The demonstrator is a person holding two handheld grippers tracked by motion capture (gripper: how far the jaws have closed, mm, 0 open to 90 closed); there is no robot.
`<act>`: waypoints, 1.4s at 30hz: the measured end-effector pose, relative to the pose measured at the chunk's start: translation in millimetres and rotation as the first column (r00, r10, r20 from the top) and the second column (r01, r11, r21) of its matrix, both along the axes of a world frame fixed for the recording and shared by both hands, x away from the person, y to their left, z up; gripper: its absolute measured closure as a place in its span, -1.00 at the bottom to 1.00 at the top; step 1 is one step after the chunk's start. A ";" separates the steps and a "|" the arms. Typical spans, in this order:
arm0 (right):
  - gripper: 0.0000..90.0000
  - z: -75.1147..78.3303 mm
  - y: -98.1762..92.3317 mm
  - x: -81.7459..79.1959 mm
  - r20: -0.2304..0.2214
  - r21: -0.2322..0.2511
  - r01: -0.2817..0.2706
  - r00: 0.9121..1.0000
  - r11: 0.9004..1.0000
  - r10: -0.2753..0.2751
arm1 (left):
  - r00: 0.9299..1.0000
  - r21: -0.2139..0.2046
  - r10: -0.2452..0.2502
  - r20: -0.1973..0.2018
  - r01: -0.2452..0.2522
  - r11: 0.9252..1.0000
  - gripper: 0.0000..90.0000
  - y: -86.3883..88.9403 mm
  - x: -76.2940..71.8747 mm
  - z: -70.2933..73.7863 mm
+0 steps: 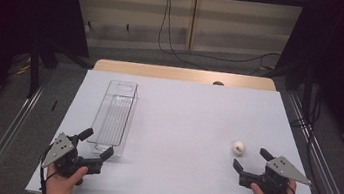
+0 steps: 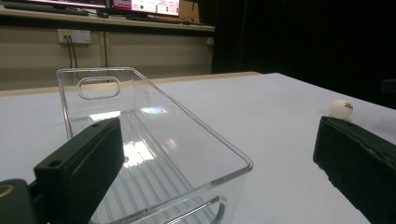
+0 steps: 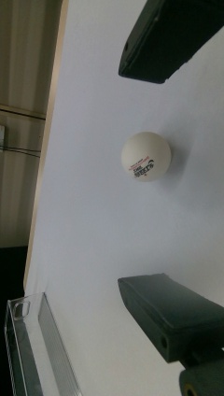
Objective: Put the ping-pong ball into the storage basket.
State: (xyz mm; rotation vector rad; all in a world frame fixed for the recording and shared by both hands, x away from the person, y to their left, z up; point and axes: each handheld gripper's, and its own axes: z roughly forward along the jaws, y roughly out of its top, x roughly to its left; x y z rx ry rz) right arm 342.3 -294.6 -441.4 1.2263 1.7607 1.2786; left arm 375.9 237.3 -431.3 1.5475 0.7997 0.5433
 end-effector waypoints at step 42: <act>-0.94 0.1 0.6 30.7 -0.092 -0.089 0.018 0.995 0.996 -0.026 | 1.000 0.017 -0.006 -0.007 0.006 1.000 -0.95 -1.7 -1.0 -0.7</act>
